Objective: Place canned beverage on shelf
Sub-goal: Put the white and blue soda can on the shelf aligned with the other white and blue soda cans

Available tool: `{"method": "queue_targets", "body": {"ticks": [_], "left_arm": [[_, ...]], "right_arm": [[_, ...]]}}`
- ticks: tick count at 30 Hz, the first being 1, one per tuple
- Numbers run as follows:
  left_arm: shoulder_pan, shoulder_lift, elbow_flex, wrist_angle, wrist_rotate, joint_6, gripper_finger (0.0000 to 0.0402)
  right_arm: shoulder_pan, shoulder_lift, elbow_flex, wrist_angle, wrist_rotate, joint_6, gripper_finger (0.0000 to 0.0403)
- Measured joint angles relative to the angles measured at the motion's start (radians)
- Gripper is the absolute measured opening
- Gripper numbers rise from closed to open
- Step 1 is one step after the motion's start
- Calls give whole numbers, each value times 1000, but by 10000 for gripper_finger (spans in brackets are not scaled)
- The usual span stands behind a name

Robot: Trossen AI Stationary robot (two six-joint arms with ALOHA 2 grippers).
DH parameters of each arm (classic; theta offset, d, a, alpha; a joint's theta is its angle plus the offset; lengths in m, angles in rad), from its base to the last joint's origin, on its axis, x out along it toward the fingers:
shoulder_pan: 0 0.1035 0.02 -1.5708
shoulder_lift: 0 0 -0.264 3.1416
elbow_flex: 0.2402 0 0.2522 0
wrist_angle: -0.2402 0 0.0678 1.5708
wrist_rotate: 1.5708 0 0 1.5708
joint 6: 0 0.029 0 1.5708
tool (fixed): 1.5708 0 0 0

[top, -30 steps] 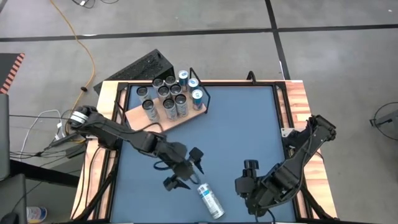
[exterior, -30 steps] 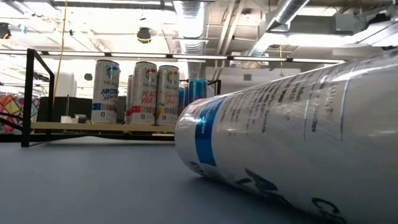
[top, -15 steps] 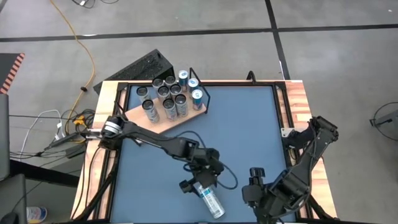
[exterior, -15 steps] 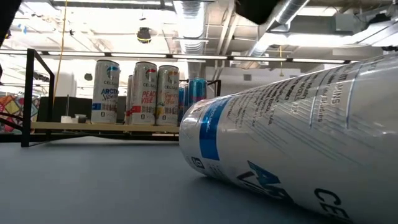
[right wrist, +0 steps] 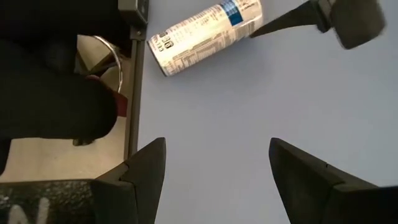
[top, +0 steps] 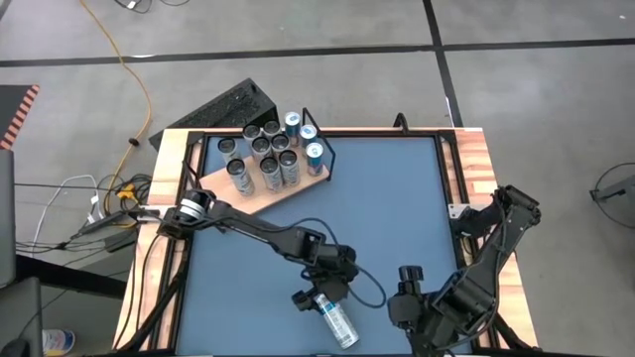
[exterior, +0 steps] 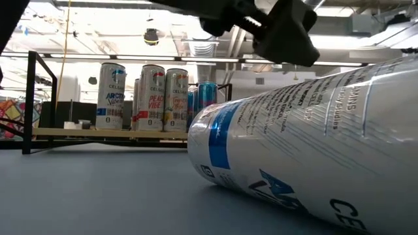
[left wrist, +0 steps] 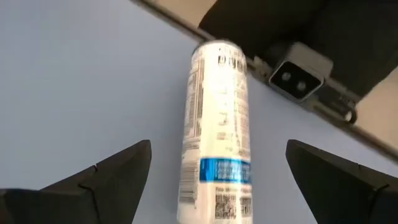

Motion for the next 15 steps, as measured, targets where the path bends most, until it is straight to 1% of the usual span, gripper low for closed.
{"method": "queue_targets", "body": {"ticks": [4, 9, 15], "left_arm": [[-3, -2, -1, -16, -28, 12, 359], [6, -6, -1, 0, -11, 29, 358], [3, -6, 10, 91, -86, 21, 353]], "right_arm": [[-2, 0, 0, 4, 0, -3, 265], [-9, 0, 0, 0, -1, 6, 265], [2, 0, 0, -3, -3, 74, 265]]}}
